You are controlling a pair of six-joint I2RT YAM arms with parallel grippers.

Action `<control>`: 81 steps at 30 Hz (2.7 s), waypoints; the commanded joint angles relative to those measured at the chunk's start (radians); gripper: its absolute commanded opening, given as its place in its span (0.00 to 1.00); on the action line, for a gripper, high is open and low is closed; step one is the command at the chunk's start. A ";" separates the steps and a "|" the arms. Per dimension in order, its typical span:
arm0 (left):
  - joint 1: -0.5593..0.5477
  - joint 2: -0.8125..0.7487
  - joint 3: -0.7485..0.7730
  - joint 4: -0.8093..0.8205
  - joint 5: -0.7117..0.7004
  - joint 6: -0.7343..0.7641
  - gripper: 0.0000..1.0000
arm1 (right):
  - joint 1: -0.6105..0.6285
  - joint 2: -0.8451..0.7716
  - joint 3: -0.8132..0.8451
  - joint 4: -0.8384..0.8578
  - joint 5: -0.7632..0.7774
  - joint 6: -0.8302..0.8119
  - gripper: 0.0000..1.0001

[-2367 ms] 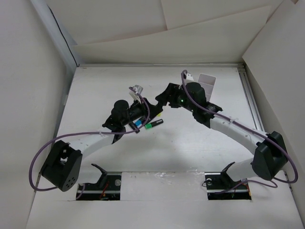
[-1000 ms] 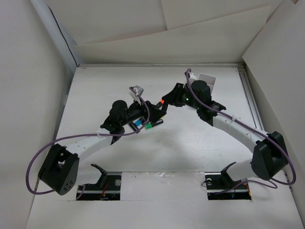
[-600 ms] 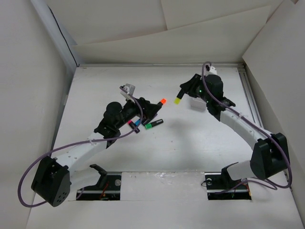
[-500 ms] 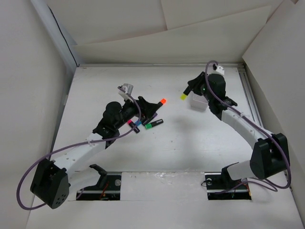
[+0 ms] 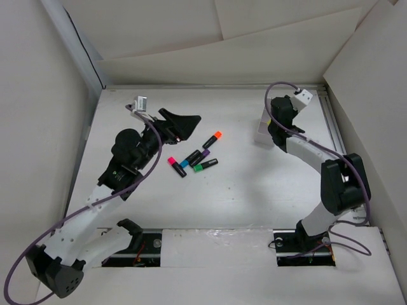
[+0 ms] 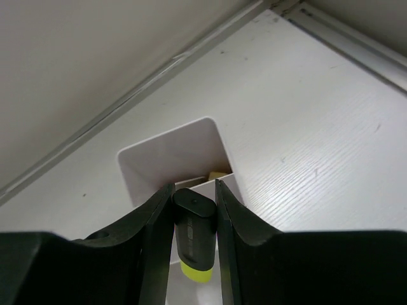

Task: Sort the stationery into containers
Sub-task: Place the stationery in the storage box, then pick up the pen from the center of the board.

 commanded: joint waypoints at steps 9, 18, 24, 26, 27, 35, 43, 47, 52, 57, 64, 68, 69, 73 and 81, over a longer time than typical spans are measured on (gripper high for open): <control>0.041 -0.059 0.106 -0.083 -0.056 -0.080 1.00 | -0.021 0.113 0.125 0.176 0.217 -0.110 0.17; 0.050 -0.040 0.109 -0.072 -0.049 -0.089 1.00 | -0.021 0.141 0.125 0.219 0.217 -0.155 0.17; 0.050 -0.059 0.098 -0.072 -0.059 -0.089 1.00 | -0.030 0.181 0.136 0.187 0.177 -0.135 0.27; 0.050 -0.068 0.087 -0.063 -0.059 -0.089 1.00 | -0.004 0.181 0.146 0.187 0.177 -0.135 0.33; 0.050 -0.077 0.087 -0.072 -0.059 -0.089 1.00 | -0.004 0.181 0.146 0.178 0.177 -0.135 0.38; 0.050 -0.164 0.035 0.002 -0.002 -0.046 1.00 | 0.014 0.123 0.128 0.132 0.164 -0.107 0.64; 0.050 -0.165 -0.063 0.005 -0.051 -0.043 1.00 | 0.129 -0.035 0.070 0.061 0.022 -0.078 0.71; 0.050 -0.151 -0.109 -0.041 -0.105 -0.003 0.97 | 0.204 -0.066 0.070 -0.011 -0.202 -0.069 0.51; 0.050 -0.094 -0.196 -0.097 -0.132 0.026 0.53 | 0.281 -0.066 0.041 -0.109 -0.458 -0.027 0.00; 0.050 -0.059 -0.311 -0.124 -0.218 -0.014 0.40 | 0.384 -0.022 0.028 -0.172 -0.693 -0.044 0.00; 0.050 -0.154 -0.353 -0.201 -0.402 -0.061 0.41 | 0.588 0.043 0.070 -0.213 -0.757 -0.095 0.00; 0.050 -0.259 -0.376 -0.291 -0.532 -0.103 0.42 | 0.637 0.121 0.117 -0.213 -0.745 -0.106 0.00; 0.050 -0.285 -0.376 -0.326 -0.560 -0.132 0.42 | 0.637 0.148 0.151 -0.213 -0.745 -0.106 0.06; 0.050 -0.453 -0.396 -0.365 -0.628 -0.163 0.46 | 0.646 0.236 0.266 -0.257 -0.724 -0.095 0.37; 0.050 -0.652 -0.387 -0.342 -0.661 -0.132 0.47 | 0.646 0.512 0.656 -0.454 -0.613 -0.107 0.57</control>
